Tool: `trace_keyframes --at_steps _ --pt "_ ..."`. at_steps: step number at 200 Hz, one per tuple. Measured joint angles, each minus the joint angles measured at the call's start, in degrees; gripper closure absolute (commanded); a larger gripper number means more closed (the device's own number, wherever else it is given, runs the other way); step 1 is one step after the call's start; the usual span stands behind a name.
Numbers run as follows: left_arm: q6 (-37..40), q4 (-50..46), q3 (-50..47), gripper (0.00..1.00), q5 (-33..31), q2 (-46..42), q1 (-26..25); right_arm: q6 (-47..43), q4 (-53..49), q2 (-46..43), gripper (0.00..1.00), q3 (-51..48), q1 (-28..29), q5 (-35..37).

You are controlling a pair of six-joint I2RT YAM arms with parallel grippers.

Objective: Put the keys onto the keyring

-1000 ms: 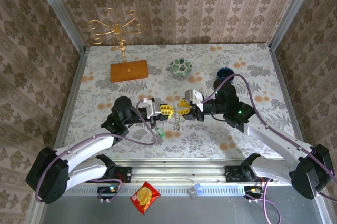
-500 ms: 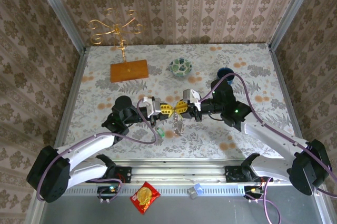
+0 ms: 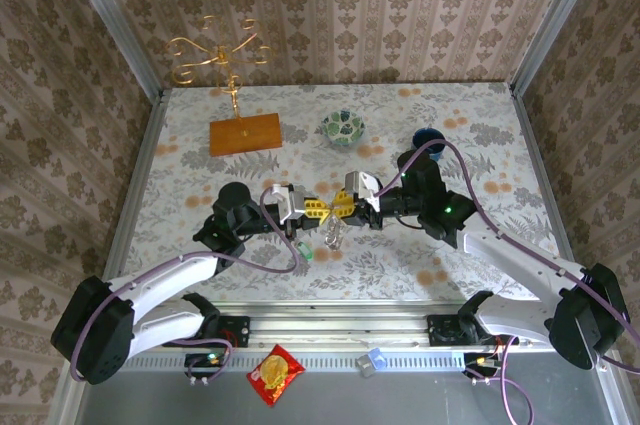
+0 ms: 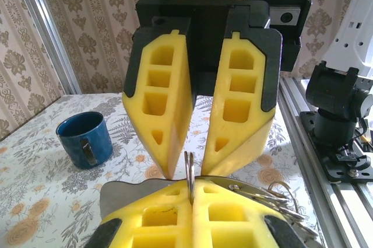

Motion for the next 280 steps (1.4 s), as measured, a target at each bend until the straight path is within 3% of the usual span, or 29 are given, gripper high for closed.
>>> trace_keyframes --at_steps 102,172,215,280 --pt "0.0 0.11 0.0 1.0 2.12 0.15 -0.11 -3.26 -4.2 -0.39 0.79 0.57 0.35 2.08" --pt "0.0 0.17 0.0 1.0 2.36 0.39 -0.11 -3.91 -6.16 -1.07 0.72 0.57 0.35 3.15" --pt "0.0 0.2 0.0 1.0 2.38 1.01 -0.11 -4.26 -7.43 -4.07 0.73 0.55 0.24 3.41" --pt "0.0 0.17 0.0 1.0 2.4 1.6 -0.11 -1.77 -5.81 -1.51 0.76 0.66 0.26 1.01"
